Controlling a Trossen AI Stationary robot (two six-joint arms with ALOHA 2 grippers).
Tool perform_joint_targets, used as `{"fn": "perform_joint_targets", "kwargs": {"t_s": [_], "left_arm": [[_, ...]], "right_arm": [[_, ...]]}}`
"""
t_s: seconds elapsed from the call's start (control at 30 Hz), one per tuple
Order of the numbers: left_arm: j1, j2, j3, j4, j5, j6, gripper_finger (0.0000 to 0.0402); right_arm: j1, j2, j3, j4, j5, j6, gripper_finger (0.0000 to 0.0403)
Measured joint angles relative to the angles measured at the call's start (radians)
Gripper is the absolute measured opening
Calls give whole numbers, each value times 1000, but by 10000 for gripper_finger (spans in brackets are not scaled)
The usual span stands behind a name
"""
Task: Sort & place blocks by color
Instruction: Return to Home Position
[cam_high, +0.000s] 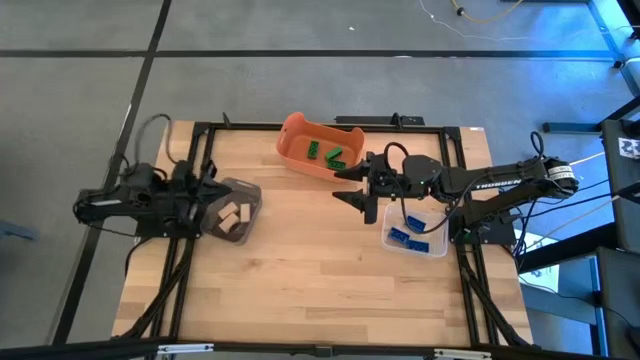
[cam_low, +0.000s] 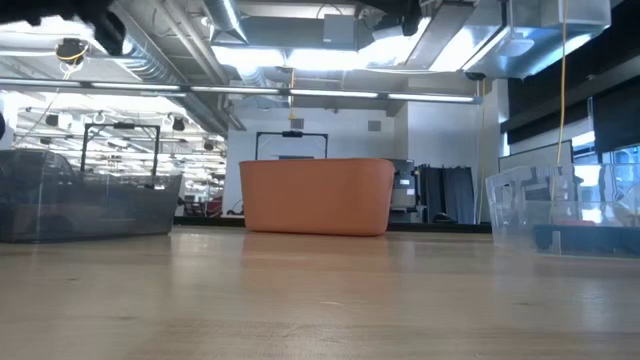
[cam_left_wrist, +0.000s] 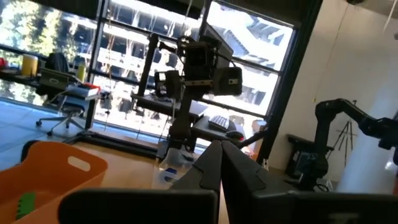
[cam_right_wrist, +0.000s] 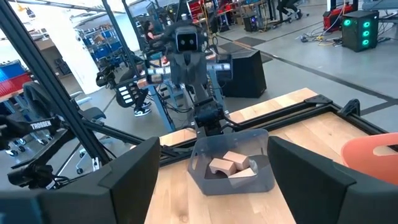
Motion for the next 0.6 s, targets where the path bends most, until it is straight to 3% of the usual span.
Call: {"fn": "perform_joint_targets", "kwargs": {"t_s": [0.27, 0.37, 0.5, 0.6], "left_arm": [[0, 3, -136, 82, 75, -56, 0], [0, 1, -206, 248, 110, -101, 0], [0, 3, -323, 378, 107, -141, 0], [0, 2, -321, 339, 82, -140, 0]], "right_arm": [[0, 0, 0, 8, 0, 12, 298], [0, 0, 0, 8, 0, 54, 298], [0, 0, 0, 7, 0, 57, 298], [0, 0, 0, 5, 0, 80, 298]]}}
